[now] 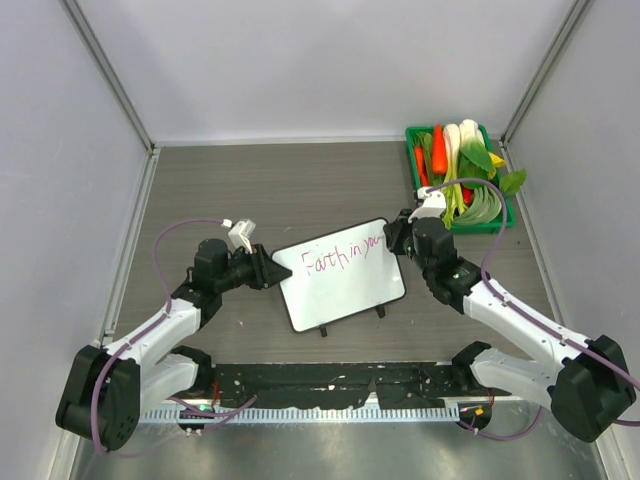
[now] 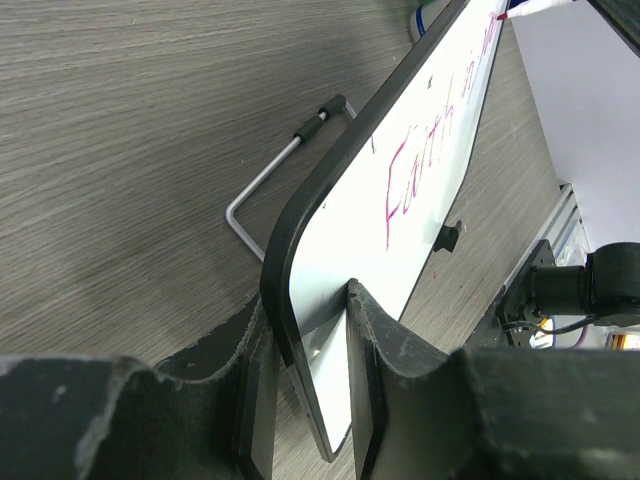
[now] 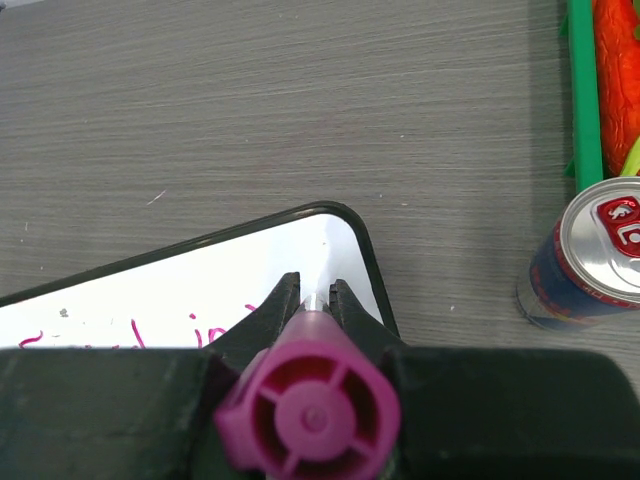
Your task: Write a sentence on the whiteboard
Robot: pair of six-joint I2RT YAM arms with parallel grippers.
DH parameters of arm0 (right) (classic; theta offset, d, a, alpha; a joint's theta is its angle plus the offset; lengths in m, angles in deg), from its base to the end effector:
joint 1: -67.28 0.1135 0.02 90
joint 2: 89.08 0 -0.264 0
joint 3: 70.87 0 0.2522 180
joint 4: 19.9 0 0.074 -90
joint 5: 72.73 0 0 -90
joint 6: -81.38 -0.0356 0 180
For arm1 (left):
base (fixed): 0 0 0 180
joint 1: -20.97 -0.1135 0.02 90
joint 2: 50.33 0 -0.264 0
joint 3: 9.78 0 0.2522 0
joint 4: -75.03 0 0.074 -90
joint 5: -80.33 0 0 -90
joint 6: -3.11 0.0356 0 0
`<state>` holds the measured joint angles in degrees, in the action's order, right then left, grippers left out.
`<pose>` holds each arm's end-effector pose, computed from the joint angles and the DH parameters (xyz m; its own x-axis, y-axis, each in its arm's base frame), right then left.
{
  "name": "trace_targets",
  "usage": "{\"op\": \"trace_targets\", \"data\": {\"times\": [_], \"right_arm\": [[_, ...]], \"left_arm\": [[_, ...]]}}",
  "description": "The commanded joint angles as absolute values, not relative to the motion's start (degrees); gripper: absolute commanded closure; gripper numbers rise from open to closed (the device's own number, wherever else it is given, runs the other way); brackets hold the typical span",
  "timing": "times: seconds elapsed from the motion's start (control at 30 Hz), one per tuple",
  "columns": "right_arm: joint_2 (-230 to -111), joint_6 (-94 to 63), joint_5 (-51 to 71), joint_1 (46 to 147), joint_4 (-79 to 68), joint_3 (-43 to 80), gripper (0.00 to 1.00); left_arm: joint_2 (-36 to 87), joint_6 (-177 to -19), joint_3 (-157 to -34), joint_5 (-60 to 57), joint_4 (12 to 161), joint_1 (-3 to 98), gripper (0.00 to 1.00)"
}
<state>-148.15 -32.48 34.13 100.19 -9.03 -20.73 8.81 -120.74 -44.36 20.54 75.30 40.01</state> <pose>0.2030 0.1191 0.2642 -0.3777 0.2167 -0.9002 -0.1510 0.9448 0.2907 0.1918 -0.0851 0.1913 -0.7272 -0.2583 -0.6360 0.3715 0.6310 -0.6810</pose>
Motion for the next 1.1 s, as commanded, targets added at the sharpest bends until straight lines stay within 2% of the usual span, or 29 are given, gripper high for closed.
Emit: {"op": "trace_targets", "data": {"times": [0.0, 1.07], "right_arm": [[-149.11, -31.56, 36.78, 99.98, -10.18, -18.44, 0.99], [-145.16, -32.61, 34.67, 100.06, -6.84, -23.27, 0.99]], "left_arm": [[9.53, -116.68, -43.67, 16.96, 76.32, 39.51, 1.00], [9.52, -116.60, -43.58, 17.13, 76.23, 39.60, 1.00]]}}
